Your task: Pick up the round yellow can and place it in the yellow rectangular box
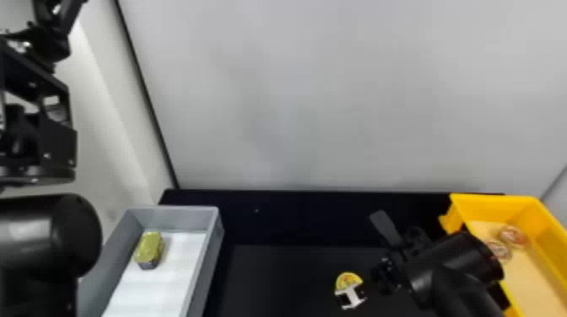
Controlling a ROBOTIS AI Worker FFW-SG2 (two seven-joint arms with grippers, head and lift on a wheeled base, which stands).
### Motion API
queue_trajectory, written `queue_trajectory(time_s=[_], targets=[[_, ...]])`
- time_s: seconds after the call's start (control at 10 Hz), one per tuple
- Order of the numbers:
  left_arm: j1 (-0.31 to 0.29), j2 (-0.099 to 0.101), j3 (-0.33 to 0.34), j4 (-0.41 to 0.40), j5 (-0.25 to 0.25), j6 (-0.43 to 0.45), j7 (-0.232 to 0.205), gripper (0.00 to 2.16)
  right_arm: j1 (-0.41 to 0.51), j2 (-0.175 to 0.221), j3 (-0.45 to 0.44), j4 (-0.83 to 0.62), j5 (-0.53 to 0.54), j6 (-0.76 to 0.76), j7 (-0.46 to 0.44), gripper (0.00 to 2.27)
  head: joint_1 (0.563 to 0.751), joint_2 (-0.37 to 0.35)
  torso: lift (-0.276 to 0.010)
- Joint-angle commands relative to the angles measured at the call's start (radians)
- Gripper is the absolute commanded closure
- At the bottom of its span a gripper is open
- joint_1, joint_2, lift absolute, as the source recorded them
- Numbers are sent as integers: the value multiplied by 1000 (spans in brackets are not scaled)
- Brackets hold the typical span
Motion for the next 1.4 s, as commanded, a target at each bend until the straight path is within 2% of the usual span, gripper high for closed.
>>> queue_trajectory(time_s=[0.0,0.5,0.6,0.7,0.9,1.0,1.3], targets=[[0,-1,0,2,1,-2,0,35,-4,-1,2,19,6,-16,5,50,636,31,-1],[0,-4,-5,10,4,-11,0,33,-16,-2,7,66,39,-93,11,177,636,31,-1],[0,-4,-5,10,6,-11,0,33,-15,-5,11,57,42,-90,11,582,636,31,-1],[3,-4,-3,10,9,-11,0,33,-12,-8,22,39,46,-68,11,846,636,31,-1],[6,-6,0,10,11,-13,0,33,17,-22,19,-39,54,-19,30,849,636,31,-1],[6,-6,0,10,11,-11,0,33,28,-31,22,-82,71,19,63,849,636,31,-1],[15,-9,1,5,18,-7,-2,33,67,-84,-23,-438,315,263,280,849,636,31,-1]])
